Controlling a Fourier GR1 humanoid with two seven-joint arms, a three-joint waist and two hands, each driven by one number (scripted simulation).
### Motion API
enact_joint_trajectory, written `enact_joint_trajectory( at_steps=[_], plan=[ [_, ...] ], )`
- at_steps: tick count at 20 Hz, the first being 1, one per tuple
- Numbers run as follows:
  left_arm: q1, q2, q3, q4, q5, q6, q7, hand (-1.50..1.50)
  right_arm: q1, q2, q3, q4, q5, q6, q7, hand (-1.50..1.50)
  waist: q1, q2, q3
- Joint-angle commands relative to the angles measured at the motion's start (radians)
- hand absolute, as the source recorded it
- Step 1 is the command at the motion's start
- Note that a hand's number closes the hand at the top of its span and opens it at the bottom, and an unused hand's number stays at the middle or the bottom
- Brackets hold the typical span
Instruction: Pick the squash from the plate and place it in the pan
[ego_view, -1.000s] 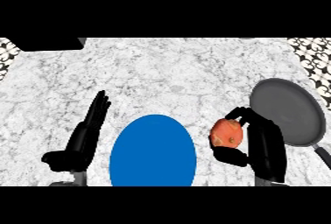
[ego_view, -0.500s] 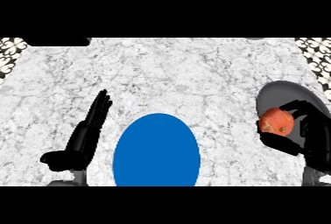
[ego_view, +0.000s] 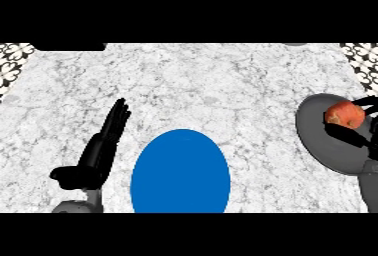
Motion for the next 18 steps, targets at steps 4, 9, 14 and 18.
enact_joint_trajectory(
  at_steps=[4,9,14,18],
  plan=[
    [-0.011,-0.029,-0.035,-0.044,-0.021,0.011,0.042,0.00,-0.217,-0.086,-0.153,0.464,-0.167,-0.078,-0.311,1.50,0.012,0.002,0.001],
    [-0.003,-0.021,-0.026,0.014,-0.015,-0.013,-0.009,0.00,-0.258,-0.161,-0.118,0.668,-0.120,0.122,-0.164,-1.50,0.028,0.011,0.000],
    [-0.043,-0.031,-0.028,0.017,-0.020,-0.006,0.006,0.00,-0.403,-0.177,-0.060,0.813,-0.112,0.369,-0.159,-1.50,0.040,0.013,0.002],
    [0.000,0.006,0.007,0.028,0.014,-0.053,-0.048,0.00,-0.458,-0.182,-0.105,0.968,-0.129,0.336,-0.304,-1.50,0.040,0.014,0.003]
  ],
)
